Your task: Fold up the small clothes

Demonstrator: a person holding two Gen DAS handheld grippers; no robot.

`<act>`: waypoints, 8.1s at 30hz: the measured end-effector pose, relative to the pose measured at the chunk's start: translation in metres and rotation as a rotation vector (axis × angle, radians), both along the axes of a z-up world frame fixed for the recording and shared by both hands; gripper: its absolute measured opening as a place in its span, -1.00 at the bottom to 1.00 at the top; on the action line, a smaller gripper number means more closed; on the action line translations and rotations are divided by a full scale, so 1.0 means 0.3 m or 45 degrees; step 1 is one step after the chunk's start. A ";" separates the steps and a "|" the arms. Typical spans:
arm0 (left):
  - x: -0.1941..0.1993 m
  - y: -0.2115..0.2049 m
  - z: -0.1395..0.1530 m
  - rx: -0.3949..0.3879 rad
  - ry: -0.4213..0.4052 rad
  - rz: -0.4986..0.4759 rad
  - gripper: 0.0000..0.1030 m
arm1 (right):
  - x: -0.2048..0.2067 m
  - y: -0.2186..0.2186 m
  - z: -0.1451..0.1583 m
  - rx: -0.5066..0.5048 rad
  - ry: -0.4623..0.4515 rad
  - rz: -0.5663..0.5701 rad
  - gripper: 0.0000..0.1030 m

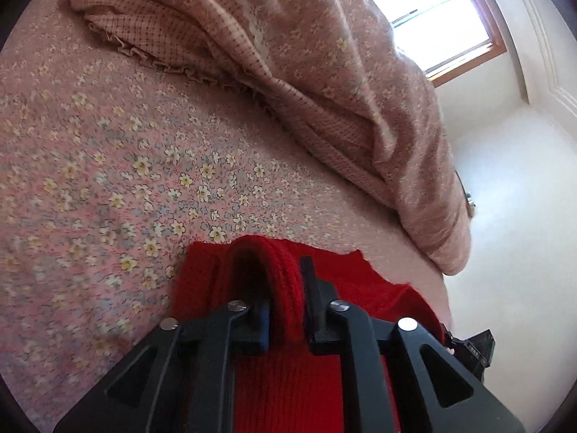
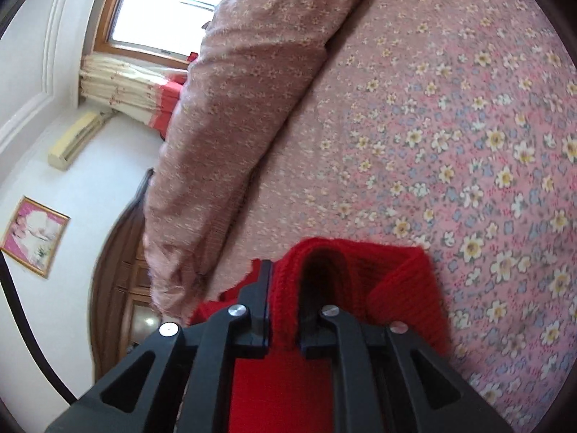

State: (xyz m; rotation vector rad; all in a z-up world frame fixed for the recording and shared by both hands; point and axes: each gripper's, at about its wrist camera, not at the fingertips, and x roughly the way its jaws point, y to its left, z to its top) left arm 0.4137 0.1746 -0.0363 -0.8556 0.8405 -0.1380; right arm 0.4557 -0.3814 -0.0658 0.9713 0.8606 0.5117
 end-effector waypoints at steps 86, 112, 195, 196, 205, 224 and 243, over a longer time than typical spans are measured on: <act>-0.429 -0.085 -0.197 -0.514 0.042 0.063 -0.50 | -0.503 -0.040 -0.113 -0.027 -0.178 -0.066 -0.48; -0.577 -0.173 -0.199 -0.535 0.135 0.322 -0.74 | -0.487 0.006 -0.085 -0.122 -0.186 -0.073 -0.49; -0.891 -0.998 0.103 0.627 0.046 -0.507 -1.00 | -1.013 -0.093 0.036 -0.363 -0.069 -0.213 -0.55; -0.877 -1.004 0.066 0.637 0.094 -0.511 -1.00 | -1.010 -0.098 0.026 -0.350 -0.051 -0.218 -0.54; -0.874 -1.027 0.034 0.692 0.076 -0.500 -1.00 | -1.004 -0.130 -0.004 -0.250 -0.008 -0.217 -0.54; -0.991 -0.474 0.225 0.303 -0.030 -0.421 -1.00 | -0.988 0.361 0.555 -0.828 -0.529 -0.004 -0.57; -1.096 -0.107 -0.013 0.260 0.274 -0.082 -1.00 | -1.130 1.337 0.251 -1.409 -0.751 0.385 -0.15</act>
